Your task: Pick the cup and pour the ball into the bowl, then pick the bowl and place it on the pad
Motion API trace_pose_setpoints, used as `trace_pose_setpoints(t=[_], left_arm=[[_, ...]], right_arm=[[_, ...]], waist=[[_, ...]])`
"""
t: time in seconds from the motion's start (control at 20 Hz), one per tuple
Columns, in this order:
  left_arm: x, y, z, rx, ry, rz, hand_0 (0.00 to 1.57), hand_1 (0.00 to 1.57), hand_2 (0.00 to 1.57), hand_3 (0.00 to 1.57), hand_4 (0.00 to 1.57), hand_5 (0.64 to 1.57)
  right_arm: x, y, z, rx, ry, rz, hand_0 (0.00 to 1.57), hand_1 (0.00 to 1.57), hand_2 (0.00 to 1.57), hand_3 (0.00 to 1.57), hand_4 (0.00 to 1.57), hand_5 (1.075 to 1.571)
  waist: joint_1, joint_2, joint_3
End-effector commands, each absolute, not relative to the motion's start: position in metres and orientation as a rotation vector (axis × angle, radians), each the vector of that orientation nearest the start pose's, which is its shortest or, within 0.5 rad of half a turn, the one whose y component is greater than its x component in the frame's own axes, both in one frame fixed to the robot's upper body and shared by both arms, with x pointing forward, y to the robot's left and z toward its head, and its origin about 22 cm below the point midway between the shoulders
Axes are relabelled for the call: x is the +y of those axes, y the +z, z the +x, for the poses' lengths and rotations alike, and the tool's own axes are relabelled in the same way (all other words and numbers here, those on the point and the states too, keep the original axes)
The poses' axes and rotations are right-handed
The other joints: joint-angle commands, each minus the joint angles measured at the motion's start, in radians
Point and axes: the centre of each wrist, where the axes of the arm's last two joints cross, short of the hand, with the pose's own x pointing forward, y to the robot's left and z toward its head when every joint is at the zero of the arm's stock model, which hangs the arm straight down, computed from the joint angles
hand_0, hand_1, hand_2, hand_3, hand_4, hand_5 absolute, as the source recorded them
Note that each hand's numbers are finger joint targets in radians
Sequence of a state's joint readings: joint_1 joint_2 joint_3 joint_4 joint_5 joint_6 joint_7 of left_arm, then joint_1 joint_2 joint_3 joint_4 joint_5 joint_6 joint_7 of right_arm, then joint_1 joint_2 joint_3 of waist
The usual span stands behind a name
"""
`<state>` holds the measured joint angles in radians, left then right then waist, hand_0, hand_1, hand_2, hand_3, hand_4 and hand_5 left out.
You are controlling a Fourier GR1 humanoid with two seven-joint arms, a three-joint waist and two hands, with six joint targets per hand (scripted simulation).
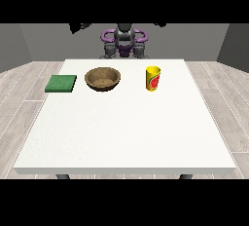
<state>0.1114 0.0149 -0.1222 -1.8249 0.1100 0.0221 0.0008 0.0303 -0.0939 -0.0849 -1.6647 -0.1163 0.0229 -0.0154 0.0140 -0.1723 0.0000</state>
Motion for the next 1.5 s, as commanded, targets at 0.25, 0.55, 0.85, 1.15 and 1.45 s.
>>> trace_pose_setpoints(t=[0.25,0.55,0.85,1.15,1.45], left_arm=[[0.227,0.058,0.257,-1.940,-0.024,-0.076,0.00,0.00,0.00,0.00,0.00,1.376],[0.248,0.088,0.306,-2.004,-0.073,0.051,0.00,0.00,0.00,0.00,0.00,1.269],[0.277,0.063,0.324,-2.047,-0.084,0.116,0.00,0.00,0.00,0.00,0.00,1.257],[0.256,0.013,0.329,-1.988,-0.040,0.159,0.00,0.00,0.00,0.00,0.00,1.236],[0.272,-0.003,0.343,-1.987,-0.007,0.169,0.00,0.00,0.00,0.00,0.00,1.249]], right_arm=[[-0.257,0.030,0.265,-1.833,-0.022,0.000,0.00,0.00,0.00,0.00,0.00,1.563],[-0.258,0.055,0.298,-1.931,0.032,0.034,0.00,0.00,0.00,0.00,0.00,1.562],[-0.294,0.055,0.306,-1.985,0.070,0.044,0.00,0.00,0.00,0.00,0.00,1.560],[-0.307,0.031,0.298,-1.917,0.057,0.055,0.00,0.00,0.00,0.00,0.00,1.562],[-0.330,0.029,0.301,-1.927,0.026,0.069,0.00,0.00,0.00,0.00,0.00,1.563]], waist=[[-0.016,0.253,-0.0001],[-0.048,0.395,0.0002],[-0.085,0.454,-0.0001],[-0.116,0.386,-0.0001],[-0.128,0.404,-0.0001]])
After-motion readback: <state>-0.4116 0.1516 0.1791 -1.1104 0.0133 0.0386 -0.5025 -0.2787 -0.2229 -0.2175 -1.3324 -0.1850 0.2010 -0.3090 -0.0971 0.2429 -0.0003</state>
